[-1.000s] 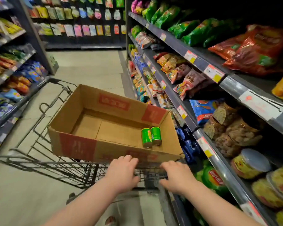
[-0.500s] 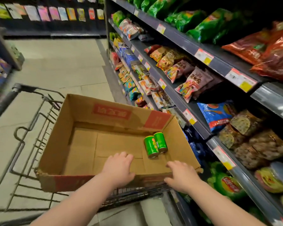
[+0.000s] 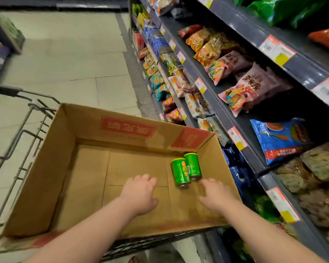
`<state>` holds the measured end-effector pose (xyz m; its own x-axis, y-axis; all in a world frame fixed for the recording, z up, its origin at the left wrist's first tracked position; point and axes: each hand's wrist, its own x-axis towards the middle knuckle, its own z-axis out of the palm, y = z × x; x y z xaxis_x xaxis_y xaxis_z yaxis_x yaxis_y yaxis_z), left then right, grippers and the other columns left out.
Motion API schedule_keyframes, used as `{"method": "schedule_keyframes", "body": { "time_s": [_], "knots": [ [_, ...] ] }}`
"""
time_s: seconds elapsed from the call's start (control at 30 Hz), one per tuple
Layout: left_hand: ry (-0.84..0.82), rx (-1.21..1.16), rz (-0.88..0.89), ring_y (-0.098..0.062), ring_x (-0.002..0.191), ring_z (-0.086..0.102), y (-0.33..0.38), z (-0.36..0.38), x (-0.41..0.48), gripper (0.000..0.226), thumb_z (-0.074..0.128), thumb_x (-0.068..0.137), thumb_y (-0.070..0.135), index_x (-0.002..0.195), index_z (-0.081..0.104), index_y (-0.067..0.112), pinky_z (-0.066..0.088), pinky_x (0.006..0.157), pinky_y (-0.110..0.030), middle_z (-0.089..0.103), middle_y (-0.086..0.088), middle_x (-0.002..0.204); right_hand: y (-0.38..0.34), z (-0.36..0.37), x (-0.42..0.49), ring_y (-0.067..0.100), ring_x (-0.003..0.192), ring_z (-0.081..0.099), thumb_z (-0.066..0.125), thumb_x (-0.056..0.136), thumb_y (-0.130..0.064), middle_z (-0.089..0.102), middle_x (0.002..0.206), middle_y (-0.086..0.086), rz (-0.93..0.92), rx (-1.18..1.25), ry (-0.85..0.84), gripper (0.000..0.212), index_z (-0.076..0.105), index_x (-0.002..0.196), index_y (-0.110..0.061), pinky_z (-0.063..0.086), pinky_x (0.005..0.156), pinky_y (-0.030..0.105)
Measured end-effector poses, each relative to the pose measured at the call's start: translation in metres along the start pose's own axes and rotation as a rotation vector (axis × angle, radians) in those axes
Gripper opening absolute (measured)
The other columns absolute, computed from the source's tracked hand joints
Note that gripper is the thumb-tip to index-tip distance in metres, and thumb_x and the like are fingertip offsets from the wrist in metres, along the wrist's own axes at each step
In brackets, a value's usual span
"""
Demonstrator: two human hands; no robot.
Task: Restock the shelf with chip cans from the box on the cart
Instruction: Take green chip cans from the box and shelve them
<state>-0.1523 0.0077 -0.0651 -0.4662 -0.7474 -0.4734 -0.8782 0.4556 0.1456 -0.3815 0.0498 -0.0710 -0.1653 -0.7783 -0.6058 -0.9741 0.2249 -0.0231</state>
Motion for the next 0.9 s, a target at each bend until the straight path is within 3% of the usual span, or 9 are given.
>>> {"method": "schedule_keyframes", "body": {
  "time_s": [0.47, 0.7, 0.9],
  "knots": [
    [-0.211, -0.055, -0.073, -0.027, 0.124, 0.045, 0.016, 0.011, 0.12, 0.059, 0.05, 0.087, 0.046, 0.139, 0.037, 0.021, 0.038, 0.103, -0.038, 0.045, -0.005, 0.136, 0.034, -0.002, 0.158, 0.03, 0.118, 0.05, 0.056, 0.086, -0.035, 0.051, 0.127, 0.009, -0.036, 0.038, -0.137, 0.047, 0.046, 0.129, -0.018, 0.045, 0.095, 0.038],
    [-0.319, -0.104, -0.113, -0.028, 0.123, 0.045, 0.019, 0.033, 0.164, 0.061, 0.052, 0.088, 0.047, 0.14, 0.035, 0.02, 0.039, 0.099, -0.039, 0.043, -0.007, 0.136, 0.032, 0.017, 0.212, 0.033, 0.112, 0.054, 0.059, 0.085, -0.023, 0.049, 0.123, 0.014, 0.037, 0.247, -0.194, 0.048, 0.042, 0.128, -0.01, 0.048, 0.093, 0.041],
    [-0.393, -0.223, -0.167, -0.029, 0.126, 0.044, 0.024, 0.052, 0.188, 0.064, 0.054, 0.088, 0.042, 0.144, 0.031, 0.02, 0.04, 0.1, -0.037, 0.04, -0.007, 0.141, 0.023, 0.034, 0.233, 0.034, 0.121, 0.048, 0.063, 0.086, -0.029, 0.042, 0.134, 0.014, 0.179, 0.388, -0.143, 0.077, 0.02, 0.146, -0.008, 0.044, 0.095, 0.04]
  ]
}}
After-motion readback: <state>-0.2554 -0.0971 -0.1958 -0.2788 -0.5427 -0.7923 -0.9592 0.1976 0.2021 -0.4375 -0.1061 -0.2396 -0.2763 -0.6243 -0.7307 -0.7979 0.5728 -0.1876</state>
